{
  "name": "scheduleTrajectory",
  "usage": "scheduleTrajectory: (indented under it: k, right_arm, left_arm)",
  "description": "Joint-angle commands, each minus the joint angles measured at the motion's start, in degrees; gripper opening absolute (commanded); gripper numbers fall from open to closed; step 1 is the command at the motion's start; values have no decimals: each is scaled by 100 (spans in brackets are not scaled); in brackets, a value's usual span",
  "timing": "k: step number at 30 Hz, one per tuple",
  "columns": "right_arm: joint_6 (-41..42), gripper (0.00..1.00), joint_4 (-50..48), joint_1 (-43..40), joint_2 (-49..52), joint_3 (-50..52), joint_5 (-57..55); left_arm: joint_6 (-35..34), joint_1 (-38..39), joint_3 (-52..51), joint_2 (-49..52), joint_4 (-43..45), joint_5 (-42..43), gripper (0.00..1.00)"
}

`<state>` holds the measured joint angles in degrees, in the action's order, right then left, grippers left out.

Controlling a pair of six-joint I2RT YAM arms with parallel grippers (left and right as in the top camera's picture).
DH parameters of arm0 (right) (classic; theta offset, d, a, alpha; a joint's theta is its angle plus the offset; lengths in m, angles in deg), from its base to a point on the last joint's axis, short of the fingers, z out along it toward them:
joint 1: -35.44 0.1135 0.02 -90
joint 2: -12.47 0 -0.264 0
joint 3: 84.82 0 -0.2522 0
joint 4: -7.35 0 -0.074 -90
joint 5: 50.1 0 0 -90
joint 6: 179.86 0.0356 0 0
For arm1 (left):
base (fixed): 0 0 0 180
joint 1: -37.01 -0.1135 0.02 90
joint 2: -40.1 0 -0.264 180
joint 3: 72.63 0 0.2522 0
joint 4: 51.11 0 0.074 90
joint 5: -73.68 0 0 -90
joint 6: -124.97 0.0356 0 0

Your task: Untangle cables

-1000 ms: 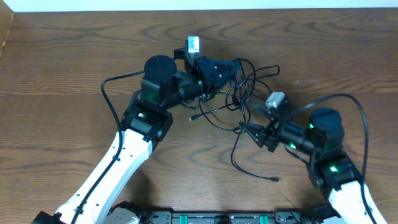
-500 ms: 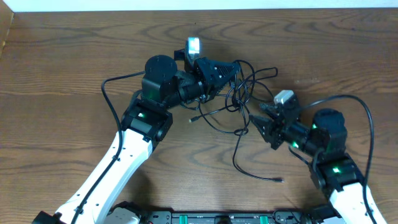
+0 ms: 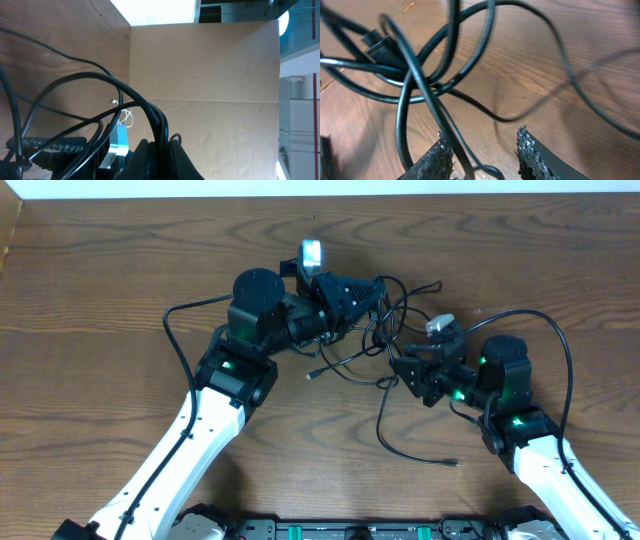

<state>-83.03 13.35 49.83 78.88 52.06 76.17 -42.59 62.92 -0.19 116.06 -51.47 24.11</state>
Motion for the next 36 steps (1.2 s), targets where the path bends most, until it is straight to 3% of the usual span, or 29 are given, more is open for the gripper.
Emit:
scheduleTrajectory:
  k: [1,10,15,21,29,36]
  right_arm:
    - [-529,41,-20,37,-2,2,195]
    - [516,40,-885,-400,-682,0,1130]
    - [280,42,-238,-761,-994,0,1058]
    - [-138,40,616,-688,-649,2,824]
    - [-173,35,254,-629,-48,2,85]
    - [-131,34,81,-400,295,2,216]
  left_arm:
    - [96,-24,68,-74,37,96,8]
    - [98,-24,68,-74,35,98,8]
    - [98,-24,68,-74,37,94,8]
    - [98,-24,68,-74,35,96,8]
    - [98,-24,68,-74,37,96,8]
    - [98,-24,68,-74,37,96,8]
